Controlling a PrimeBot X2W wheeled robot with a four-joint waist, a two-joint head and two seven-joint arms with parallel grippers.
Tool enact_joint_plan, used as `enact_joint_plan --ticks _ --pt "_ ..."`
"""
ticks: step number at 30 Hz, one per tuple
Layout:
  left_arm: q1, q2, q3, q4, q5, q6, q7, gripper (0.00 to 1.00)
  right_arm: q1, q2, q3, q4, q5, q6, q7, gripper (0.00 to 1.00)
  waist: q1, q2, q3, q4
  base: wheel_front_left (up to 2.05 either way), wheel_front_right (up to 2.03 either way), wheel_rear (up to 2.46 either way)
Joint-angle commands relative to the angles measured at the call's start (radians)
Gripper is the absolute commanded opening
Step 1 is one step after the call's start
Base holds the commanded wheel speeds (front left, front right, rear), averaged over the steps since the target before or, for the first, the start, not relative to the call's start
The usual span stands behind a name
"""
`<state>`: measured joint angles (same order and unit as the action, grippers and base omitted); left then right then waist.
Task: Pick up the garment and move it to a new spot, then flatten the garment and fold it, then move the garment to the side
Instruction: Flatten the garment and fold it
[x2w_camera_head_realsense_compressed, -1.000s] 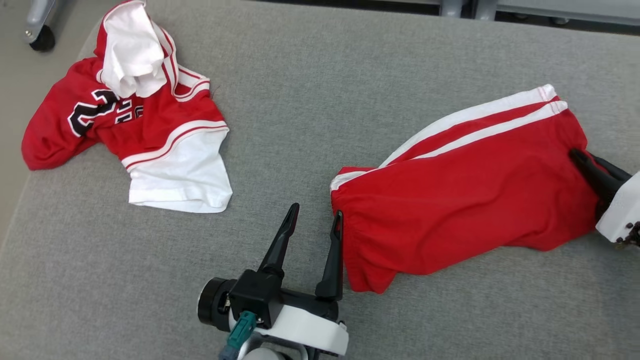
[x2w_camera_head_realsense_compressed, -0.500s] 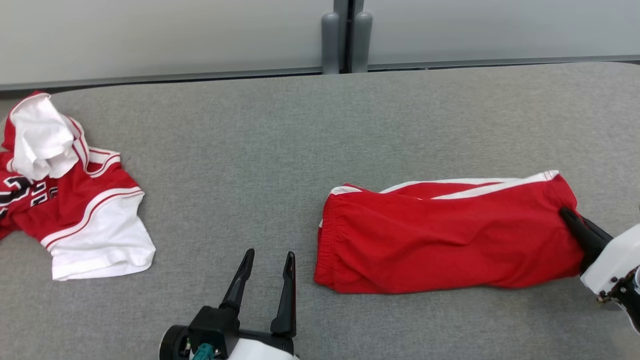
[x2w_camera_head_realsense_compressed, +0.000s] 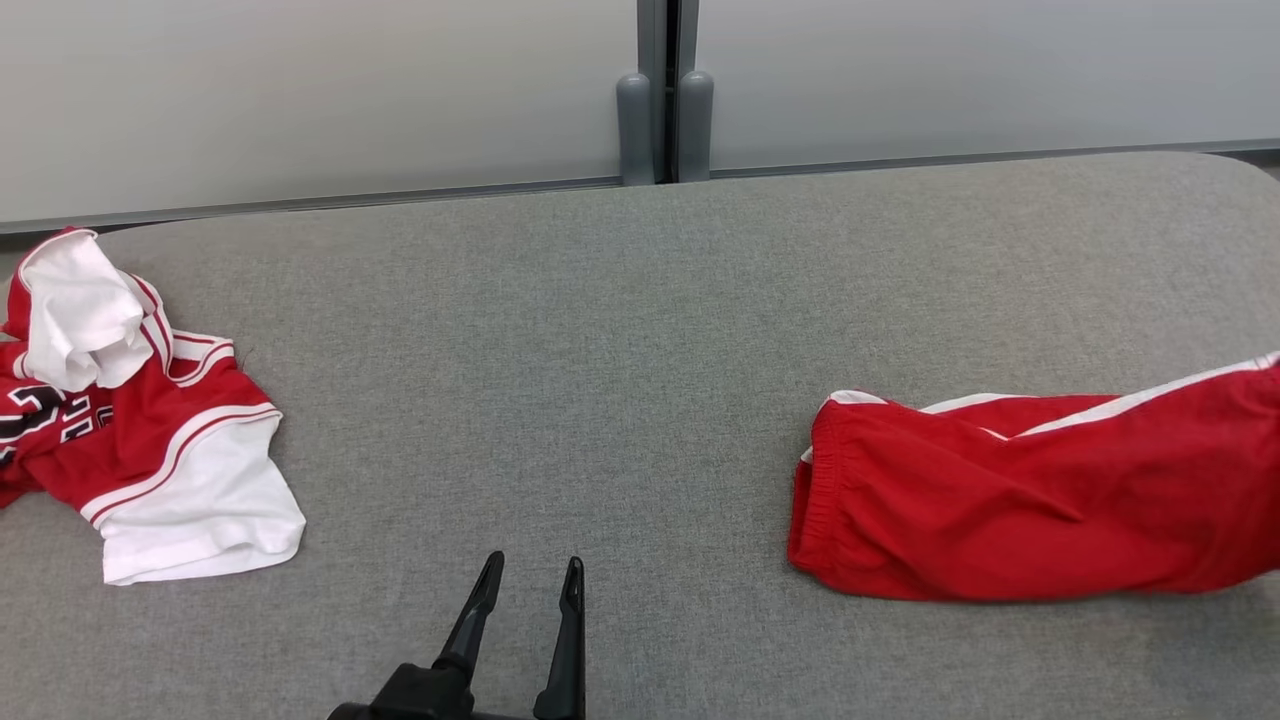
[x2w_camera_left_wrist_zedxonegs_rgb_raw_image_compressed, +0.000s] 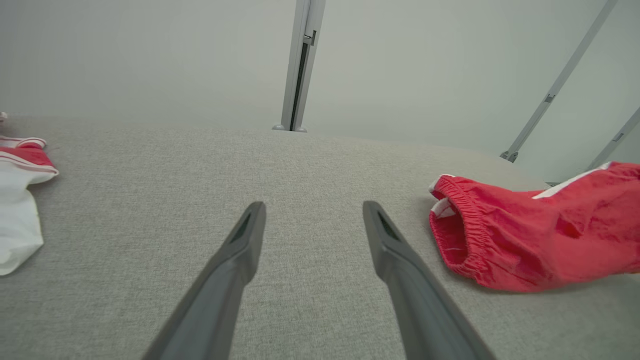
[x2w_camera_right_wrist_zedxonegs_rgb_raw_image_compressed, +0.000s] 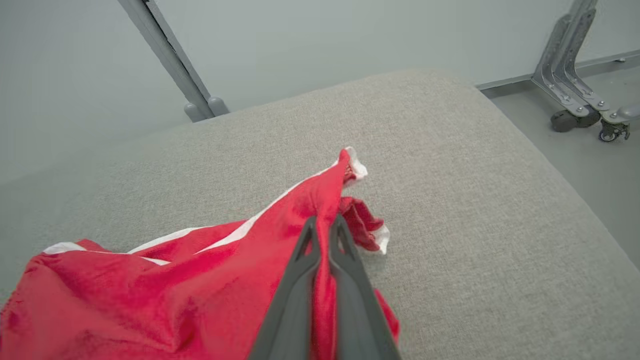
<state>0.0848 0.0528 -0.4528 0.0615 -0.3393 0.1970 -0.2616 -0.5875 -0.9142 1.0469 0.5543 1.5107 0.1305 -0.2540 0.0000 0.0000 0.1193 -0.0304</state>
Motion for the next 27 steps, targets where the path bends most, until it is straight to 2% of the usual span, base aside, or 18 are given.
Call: enact_joint_plan --ticks 1,5,9,12,17,20,25,26,27 --pt "0.010 0.002 0.006 -0.004 0.000 -0.003 -0.005 1.00 -0.014 -0.001 0.004 -0.022 -0.021 0.001 -0.006 0.00 0.0000 0.0000 -0.004 0.002 0.00 0.00 0.00" --pt "0.025 0.000 0.010 -0.004 -0.009 -0.008 -0.005 1.00 -0.056 0.032 0.049 -0.144 -0.110 0.001 0.021 0.00 0.0000 0.0000 -0.017 0.006 0.00 0.00 0.00" --pt "0.022 -0.001 0.002 -0.007 -0.020 -0.007 -0.005 1.00 -0.111 0.136 0.102 -0.208 -0.181 0.001 0.086 0.00 0.0000 0.0000 -0.021 0.014 0.00 0.00 0.00" --pt "0.000 0.000 -0.012 -0.001 -0.029 -0.009 -0.005 1.00 -0.133 0.227 0.136 -0.193 -0.212 0.000 0.138 0.00 0.0000 0.0000 -0.021 0.035 0.00 0.00 0.00" --pt "-0.016 0.000 -0.022 0.009 -0.031 -0.002 -0.005 1.00 -0.144 0.340 0.174 -0.130 -0.254 0.001 0.205 0.00 0.0000 0.0000 -0.021 0.074 0.00 0.00 0.00" --pt "-0.013 -0.001 -0.017 0.012 -0.029 0.001 -0.005 1.00 -0.139 0.381 0.184 -0.098 -0.261 0.001 0.229 0.00 0.0000 0.0000 -0.020 0.086 0.00 0.00 0.00" --pt "-0.004 0.000 -0.010 0.012 -0.030 0.004 -0.005 1.00 -0.118 0.412 0.189 -0.077 -0.260 0.001 0.242 0.00 0.0000 0.0000 -0.024 0.088 0.00 0.00 0.00" --pt "-0.001 -0.001 -0.006 0.012 -0.031 0.004 -0.005 1.00 -0.112 0.418 0.187 -0.071 -0.255 0.001 0.241 0.01 0.0000 0.0000 -0.028 0.085 0.00 0.00 0.00" --pt "0.002 -0.001 -0.003 0.012 -0.034 0.005 -0.005 1.00 -0.108 0.421 0.187 -0.070 -0.256 0.001 0.243 0.07 0.0000 0.0000 -0.030 0.081 0.00 0.00 0.00"
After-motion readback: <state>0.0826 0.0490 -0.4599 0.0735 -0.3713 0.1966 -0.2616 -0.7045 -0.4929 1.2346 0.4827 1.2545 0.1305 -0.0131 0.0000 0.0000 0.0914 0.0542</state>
